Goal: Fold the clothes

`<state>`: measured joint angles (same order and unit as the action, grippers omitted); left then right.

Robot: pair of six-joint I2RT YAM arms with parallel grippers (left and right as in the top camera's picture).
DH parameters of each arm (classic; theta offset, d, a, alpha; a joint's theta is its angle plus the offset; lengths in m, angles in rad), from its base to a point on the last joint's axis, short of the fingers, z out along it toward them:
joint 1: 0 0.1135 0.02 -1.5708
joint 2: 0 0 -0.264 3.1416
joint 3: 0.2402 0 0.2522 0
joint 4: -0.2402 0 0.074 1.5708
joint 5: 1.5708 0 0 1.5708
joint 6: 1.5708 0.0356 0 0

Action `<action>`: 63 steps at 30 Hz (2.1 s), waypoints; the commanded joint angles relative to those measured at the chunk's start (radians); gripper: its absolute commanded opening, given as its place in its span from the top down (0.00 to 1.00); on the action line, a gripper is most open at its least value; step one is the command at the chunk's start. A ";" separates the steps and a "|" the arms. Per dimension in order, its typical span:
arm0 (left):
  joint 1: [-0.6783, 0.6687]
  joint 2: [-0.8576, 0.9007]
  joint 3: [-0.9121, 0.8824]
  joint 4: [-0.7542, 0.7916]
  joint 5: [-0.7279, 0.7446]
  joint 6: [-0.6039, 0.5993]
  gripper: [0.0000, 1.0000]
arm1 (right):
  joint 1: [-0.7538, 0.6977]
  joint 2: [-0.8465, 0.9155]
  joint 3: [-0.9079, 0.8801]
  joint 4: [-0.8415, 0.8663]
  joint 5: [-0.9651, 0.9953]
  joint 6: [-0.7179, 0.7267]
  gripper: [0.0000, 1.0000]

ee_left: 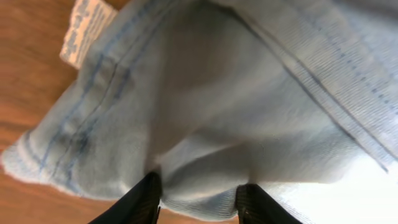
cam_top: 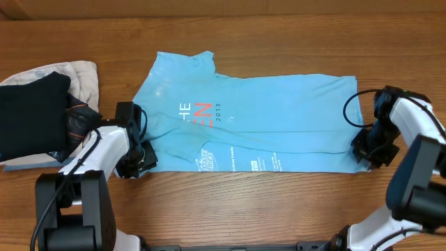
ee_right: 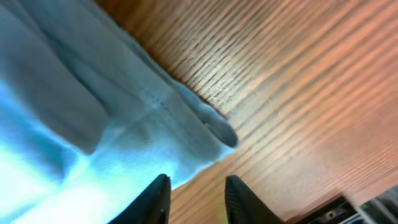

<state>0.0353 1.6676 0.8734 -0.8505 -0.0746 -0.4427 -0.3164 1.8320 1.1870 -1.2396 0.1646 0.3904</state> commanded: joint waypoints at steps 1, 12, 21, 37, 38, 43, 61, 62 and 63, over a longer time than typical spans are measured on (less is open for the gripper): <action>0.012 -0.048 -0.013 -0.005 -0.075 -0.017 0.54 | -0.006 -0.095 0.000 0.016 0.014 0.007 0.65; 0.011 -0.080 -0.013 0.021 -0.063 -0.014 0.39 | -0.006 -0.126 -0.001 0.167 -0.141 -0.111 0.62; 0.011 -0.080 -0.013 0.032 -0.063 -0.006 0.36 | -0.005 -0.107 -0.010 0.177 -0.153 -0.113 0.61; 0.011 -0.080 -0.013 0.036 -0.063 -0.006 0.36 | -0.005 -0.059 -0.108 0.300 -0.179 -0.129 0.68; 0.011 -0.080 -0.013 0.036 -0.063 -0.006 0.36 | -0.005 -0.053 -0.108 0.301 -0.179 -0.129 0.68; 0.011 -0.080 -0.013 0.036 -0.063 -0.006 0.36 | -0.005 -0.031 -0.108 0.302 -0.178 -0.129 0.74; 0.011 -0.080 -0.013 0.036 -0.063 -0.006 0.37 | -0.005 -0.037 0.091 0.290 -0.197 -0.129 0.96; 0.011 -0.080 -0.013 0.036 -0.063 -0.006 0.37 | -0.005 -0.037 0.098 0.311 -0.197 -0.129 0.96; 0.011 -0.080 -0.013 0.036 -0.063 -0.006 0.37 | -0.005 -0.037 0.097 0.333 -0.197 -0.129 0.96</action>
<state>0.0414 1.6058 0.8692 -0.8158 -0.1211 -0.4461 -0.3202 1.7988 1.2495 -0.9360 -0.0280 0.2619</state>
